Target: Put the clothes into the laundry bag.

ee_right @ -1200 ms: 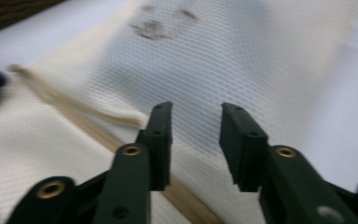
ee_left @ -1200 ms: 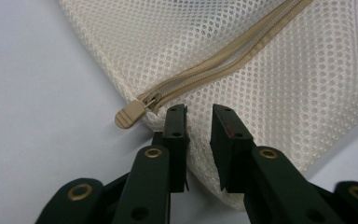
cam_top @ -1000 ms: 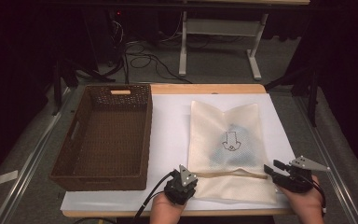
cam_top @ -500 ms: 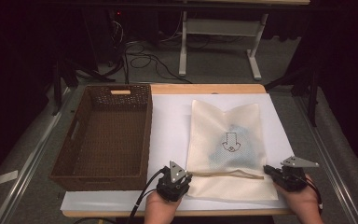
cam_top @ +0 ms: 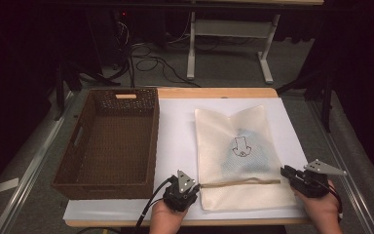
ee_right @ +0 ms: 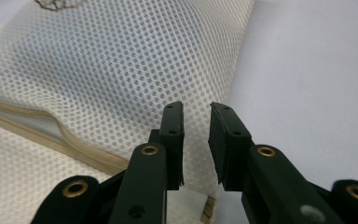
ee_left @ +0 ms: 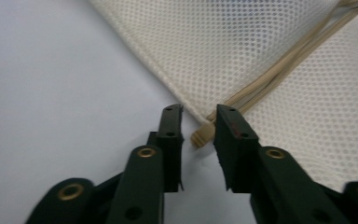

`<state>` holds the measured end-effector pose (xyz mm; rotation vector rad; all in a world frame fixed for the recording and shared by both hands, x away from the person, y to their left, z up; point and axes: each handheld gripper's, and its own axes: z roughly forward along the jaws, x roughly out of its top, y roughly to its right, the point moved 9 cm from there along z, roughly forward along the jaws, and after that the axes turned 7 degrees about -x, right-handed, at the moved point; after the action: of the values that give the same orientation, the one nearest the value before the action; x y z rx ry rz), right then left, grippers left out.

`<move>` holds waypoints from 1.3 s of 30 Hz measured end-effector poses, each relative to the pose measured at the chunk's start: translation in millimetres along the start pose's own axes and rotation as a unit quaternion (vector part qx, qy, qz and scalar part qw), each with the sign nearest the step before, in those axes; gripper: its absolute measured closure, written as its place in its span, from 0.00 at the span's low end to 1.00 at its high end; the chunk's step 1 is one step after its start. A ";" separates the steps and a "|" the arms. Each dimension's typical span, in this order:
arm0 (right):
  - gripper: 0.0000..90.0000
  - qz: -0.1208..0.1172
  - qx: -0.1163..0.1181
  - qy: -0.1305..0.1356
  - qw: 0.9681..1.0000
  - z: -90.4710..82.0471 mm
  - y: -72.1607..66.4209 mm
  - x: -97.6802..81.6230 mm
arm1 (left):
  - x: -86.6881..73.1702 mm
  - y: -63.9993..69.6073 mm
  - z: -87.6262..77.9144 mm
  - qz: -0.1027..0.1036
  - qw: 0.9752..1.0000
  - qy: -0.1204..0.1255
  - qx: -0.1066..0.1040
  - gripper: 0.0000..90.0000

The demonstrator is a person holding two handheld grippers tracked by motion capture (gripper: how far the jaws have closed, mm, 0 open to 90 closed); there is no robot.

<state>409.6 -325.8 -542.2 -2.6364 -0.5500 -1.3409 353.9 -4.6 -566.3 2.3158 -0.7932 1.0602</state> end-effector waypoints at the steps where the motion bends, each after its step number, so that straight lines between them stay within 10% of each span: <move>1: 0.84 0.000 0.001 0.003 1.000 -1.1 -1.5 1.1 | -0.7 0.5 2.6 -0.004 1.000 0.000 -0.003 0.73; 12: 0.84 -0.011 0.010 0.003 1.000 -0.1 -9.8 1.5 | -6.0 1.3 16.5 -0.043 0.998 -0.011 -0.040 0.80; 39: 0.84 -0.009 0.009 0.004 1.000 -1.5 -11.7 1.7 | 14.8 7.2 0.8 -0.012 0.999 0.027 -0.021 0.89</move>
<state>404.9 -314.9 -540.5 -2.6170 -0.5825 -1.3428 357.4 -14.8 -553.8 2.2460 -0.7568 1.0812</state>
